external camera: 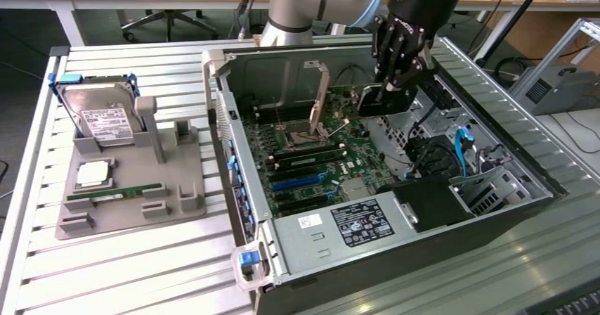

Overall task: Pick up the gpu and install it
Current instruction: 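Insert the gpu into the slot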

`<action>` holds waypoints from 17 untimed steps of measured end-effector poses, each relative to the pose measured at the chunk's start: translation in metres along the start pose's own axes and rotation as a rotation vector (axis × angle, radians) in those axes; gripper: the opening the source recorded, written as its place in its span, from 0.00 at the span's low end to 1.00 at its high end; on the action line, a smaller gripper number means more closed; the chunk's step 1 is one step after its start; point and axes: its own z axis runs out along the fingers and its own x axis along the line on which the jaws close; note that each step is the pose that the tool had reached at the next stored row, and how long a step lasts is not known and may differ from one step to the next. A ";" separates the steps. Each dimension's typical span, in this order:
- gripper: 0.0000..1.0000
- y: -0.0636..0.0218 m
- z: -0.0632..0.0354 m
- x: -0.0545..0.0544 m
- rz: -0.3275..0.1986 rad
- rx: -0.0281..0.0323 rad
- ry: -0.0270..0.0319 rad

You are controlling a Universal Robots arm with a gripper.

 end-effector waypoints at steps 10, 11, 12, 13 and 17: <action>0.27 0.0092 0.0025 0.000 0.029 -0.0007 -0.0005; 0.27 0.0103 0.0030 0.001 0.032 -0.0007 -0.0007; 0.27 0.0128 0.0043 0.001 0.038 -0.0009 -0.0006; 0.27 0.0173 0.0078 0.001 0.047 -0.0012 -0.0007; 0.27 0.0287 0.0181 0.006 0.070 -0.0017 -0.0011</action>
